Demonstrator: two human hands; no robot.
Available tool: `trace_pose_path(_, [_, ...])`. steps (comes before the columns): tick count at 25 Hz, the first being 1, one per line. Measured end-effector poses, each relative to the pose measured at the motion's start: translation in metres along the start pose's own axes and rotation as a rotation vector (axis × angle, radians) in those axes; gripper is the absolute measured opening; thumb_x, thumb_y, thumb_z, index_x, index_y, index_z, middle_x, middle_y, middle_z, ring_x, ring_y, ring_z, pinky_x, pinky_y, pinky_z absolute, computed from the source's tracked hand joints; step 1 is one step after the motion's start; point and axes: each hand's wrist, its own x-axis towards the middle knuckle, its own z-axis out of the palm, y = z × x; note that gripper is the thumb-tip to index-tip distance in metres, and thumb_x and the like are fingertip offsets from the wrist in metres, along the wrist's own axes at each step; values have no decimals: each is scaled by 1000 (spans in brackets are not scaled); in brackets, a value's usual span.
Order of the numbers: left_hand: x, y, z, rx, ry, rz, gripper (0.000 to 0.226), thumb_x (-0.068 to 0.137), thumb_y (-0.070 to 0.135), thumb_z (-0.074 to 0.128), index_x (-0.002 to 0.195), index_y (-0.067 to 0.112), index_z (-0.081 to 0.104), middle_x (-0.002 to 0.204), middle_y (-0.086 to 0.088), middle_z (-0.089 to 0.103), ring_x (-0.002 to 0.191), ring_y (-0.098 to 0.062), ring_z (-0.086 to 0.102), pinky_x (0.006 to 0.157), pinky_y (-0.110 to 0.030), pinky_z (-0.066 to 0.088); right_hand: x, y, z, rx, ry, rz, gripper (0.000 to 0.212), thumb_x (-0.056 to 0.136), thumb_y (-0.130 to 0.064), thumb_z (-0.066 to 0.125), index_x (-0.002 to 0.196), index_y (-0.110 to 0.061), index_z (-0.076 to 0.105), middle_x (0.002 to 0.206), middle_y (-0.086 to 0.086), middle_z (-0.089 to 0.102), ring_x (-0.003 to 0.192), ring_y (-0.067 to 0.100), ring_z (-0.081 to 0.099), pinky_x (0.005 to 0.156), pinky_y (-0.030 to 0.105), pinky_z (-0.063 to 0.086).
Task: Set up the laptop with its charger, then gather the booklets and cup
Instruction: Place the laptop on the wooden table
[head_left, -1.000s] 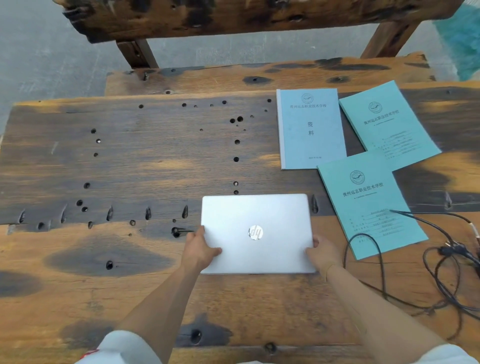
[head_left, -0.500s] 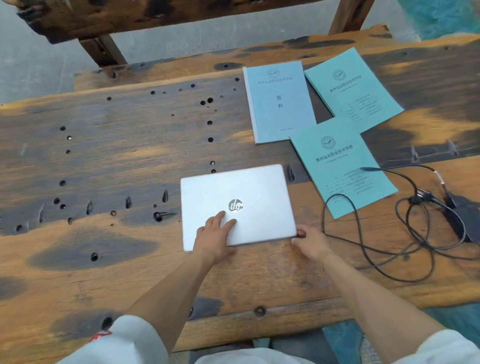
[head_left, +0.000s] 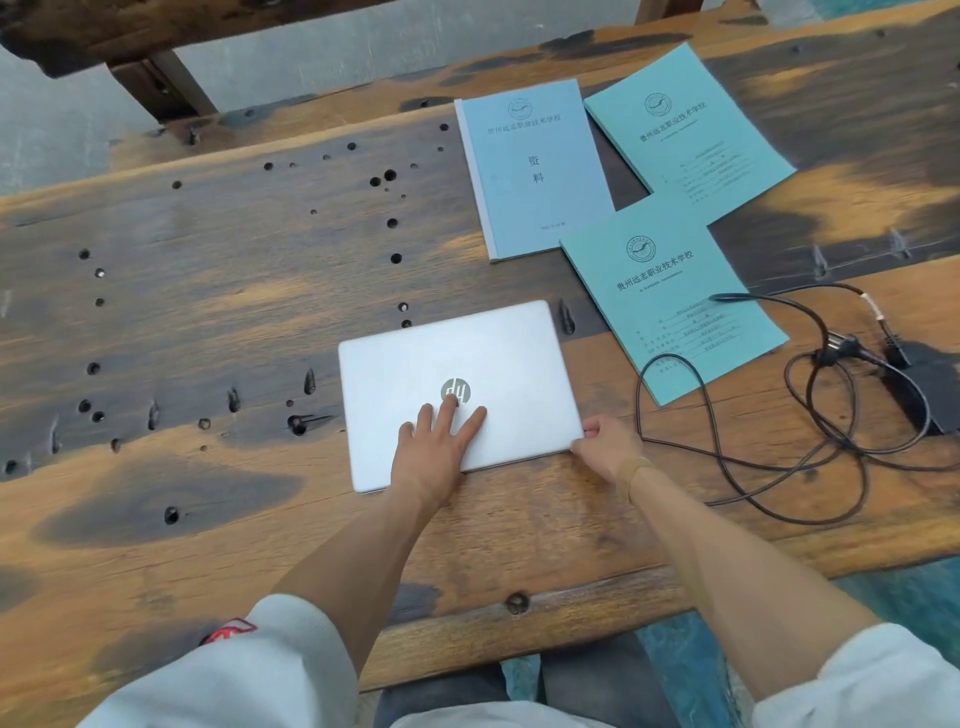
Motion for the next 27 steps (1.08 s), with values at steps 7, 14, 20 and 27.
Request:
trace_pose_path(7, [4,7,-15,70,-22,17,92,84,35,67,152,34,3,154,-16,16,119,-38,41,85,-42,42,3,1,-11,459,-164,232,40,85,5,50,121,-10,59,104,8,57,90,17,53,78,34,54])
trace_pose_path(14, [0,5,-31,72,-69,35,93,81,32,70,150,32,8,152,-18,18,113,-37,43,66,-37,40,-29,37,-3,-452,201,-311,54,83,-2,45,135,-17,51,134,2,54,124,24,49,102,38,43])
trace_pose_path(20, [-1,3,-33,50,-72,39,93,79,34,71,149,32,9,151,-17,20,115,-37,43,70,-39,43,-43,57,14,-864,7,-587,71,96,-28,37,154,-18,-2,163,1,-1,150,20,-2,120,37,-2])
trace_pose_path(27, [-5,-7,-46,89,-63,104,84,76,43,69,143,30,20,143,-13,35,107,-35,52,88,-45,42,-31,40,9,-940,-59,-609,79,88,-8,46,154,-22,6,162,-2,10,149,22,9,119,38,12])
